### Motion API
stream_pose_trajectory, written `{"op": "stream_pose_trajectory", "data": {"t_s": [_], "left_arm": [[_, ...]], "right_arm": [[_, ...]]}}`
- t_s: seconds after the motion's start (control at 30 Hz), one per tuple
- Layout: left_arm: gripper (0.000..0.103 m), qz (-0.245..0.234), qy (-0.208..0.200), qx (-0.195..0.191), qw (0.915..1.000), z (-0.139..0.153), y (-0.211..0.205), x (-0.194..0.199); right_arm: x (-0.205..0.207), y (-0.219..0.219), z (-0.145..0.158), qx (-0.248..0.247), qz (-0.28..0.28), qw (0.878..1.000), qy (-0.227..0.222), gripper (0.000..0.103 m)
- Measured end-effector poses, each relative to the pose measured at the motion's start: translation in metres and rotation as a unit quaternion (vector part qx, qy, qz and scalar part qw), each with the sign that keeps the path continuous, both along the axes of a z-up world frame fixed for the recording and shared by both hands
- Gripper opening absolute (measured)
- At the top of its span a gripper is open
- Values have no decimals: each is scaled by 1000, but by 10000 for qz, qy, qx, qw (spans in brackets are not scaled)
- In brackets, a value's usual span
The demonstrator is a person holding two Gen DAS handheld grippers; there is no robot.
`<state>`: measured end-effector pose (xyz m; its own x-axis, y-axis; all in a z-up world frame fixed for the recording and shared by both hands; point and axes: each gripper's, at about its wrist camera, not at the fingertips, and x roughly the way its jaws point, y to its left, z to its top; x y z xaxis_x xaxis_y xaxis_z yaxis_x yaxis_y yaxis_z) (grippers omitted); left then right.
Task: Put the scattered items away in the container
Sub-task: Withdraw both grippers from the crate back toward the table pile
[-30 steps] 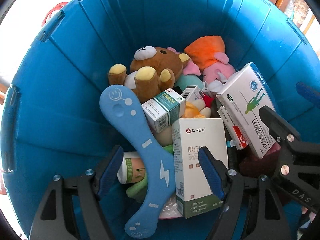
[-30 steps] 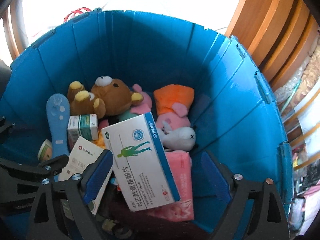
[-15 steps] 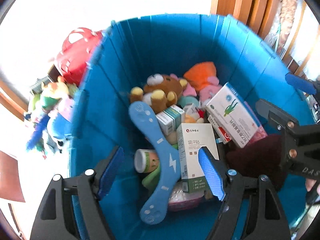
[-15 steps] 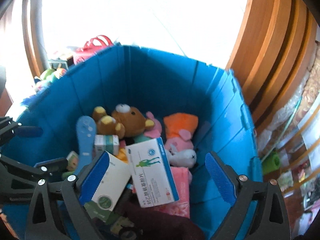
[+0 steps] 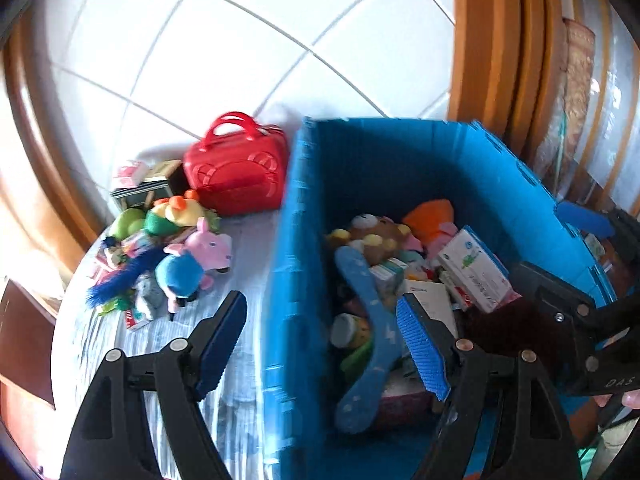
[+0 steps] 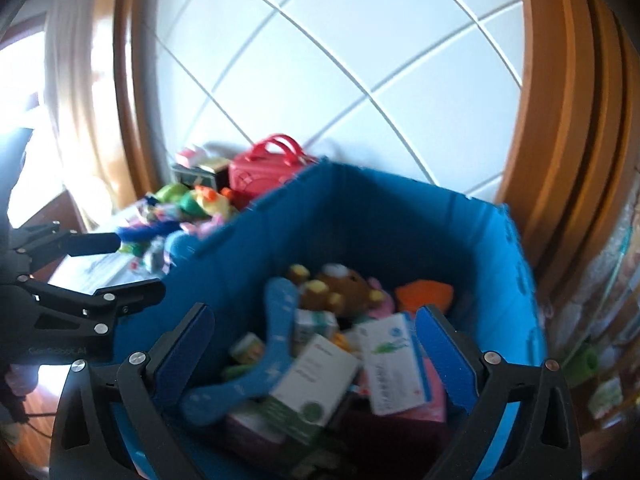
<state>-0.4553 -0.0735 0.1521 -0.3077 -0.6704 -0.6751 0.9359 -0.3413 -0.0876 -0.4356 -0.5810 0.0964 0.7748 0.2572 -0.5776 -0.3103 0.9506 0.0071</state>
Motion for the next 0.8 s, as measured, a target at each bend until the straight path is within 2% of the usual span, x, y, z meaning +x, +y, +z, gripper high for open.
{"op": "stream_pose_trajectory", "data": {"t_s": [0.1,0.23,0.5,0.67,0.8], "left_arm": [[82,279,65,-108,9995,-3,2,34],[83,889,142,-212,9957,-19,2,91],[83,1626,189,-232,9862,-67,5,240],[83,1886,118,-168,9818,-100,9,330],[83,2001,91,3,9797,-121,5,380]], "right_arm": [[-3,20,3,211,142,9997,-14,102],[-6,64,7,266,316,9991,-56,102],[-17,193,11,268,747,9968,-124,102],[-25,281,1,302,830,9961,-11,102],[-27,330,-15,333,837,9956,265,102]]}}
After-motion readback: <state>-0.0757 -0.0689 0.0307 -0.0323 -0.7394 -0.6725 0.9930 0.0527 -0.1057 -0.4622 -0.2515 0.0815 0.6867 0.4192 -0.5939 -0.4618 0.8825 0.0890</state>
